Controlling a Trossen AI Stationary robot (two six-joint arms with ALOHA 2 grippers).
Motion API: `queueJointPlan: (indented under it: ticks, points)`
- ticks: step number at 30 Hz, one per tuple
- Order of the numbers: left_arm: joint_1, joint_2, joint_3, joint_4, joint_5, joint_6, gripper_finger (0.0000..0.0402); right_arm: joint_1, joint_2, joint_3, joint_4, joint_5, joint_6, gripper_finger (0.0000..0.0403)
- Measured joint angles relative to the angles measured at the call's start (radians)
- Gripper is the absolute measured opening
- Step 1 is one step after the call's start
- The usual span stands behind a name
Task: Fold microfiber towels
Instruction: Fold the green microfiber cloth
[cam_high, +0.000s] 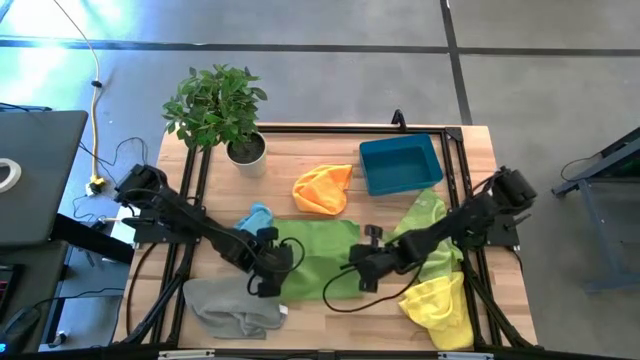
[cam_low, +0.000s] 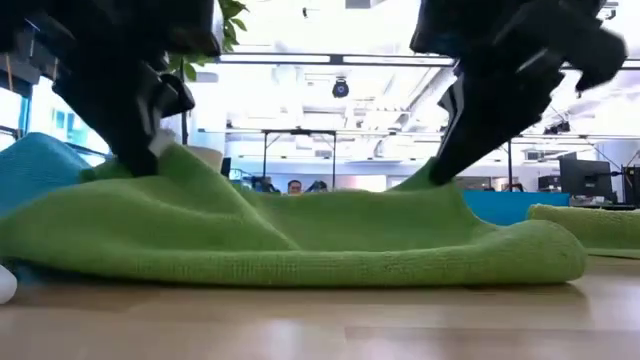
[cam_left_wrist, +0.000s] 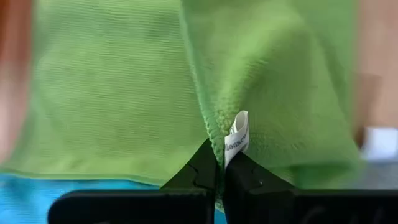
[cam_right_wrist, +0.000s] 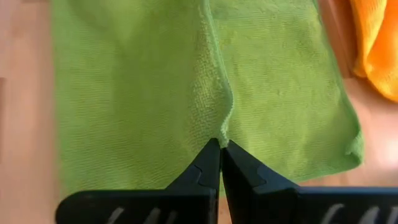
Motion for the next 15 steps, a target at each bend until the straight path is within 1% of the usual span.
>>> queueJointPlan:
  ticks: [3, 5, 7, 11, 15]
  points:
    - [0.033, 0.000, -0.015, 0.000, -0.041, 0.051, 0.0000, -0.030, 0.011, 0.000, 0.003, 0.047, -0.003, 0.0000]
    - [0.056, 0.000, -0.025, 0.004, -0.045, 0.089, 0.0000, -0.048, 0.013, 0.000, 0.002, 0.092, -0.004, 0.0000]
    - [0.077, 0.000, -0.037, 0.001, -0.051, 0.115, 0.0000, -0.065, 0.012, 0.000, 0.003, 0.113, -0.005, 0.0000]
    - [0.115, 0.000, -0.046, -0.023, -0.086, 0.126, 0.0000, -0.095, 0.012, 0.000, -0.007, 0.106, -0.004, 0.0000]
    - [0.133, 0.000, -0.046, -0.068, -0.090, 0.133, 0.0000, -0.105, 0.012, 0.000, -0.013, 0.096, -0.003, 0.0000]
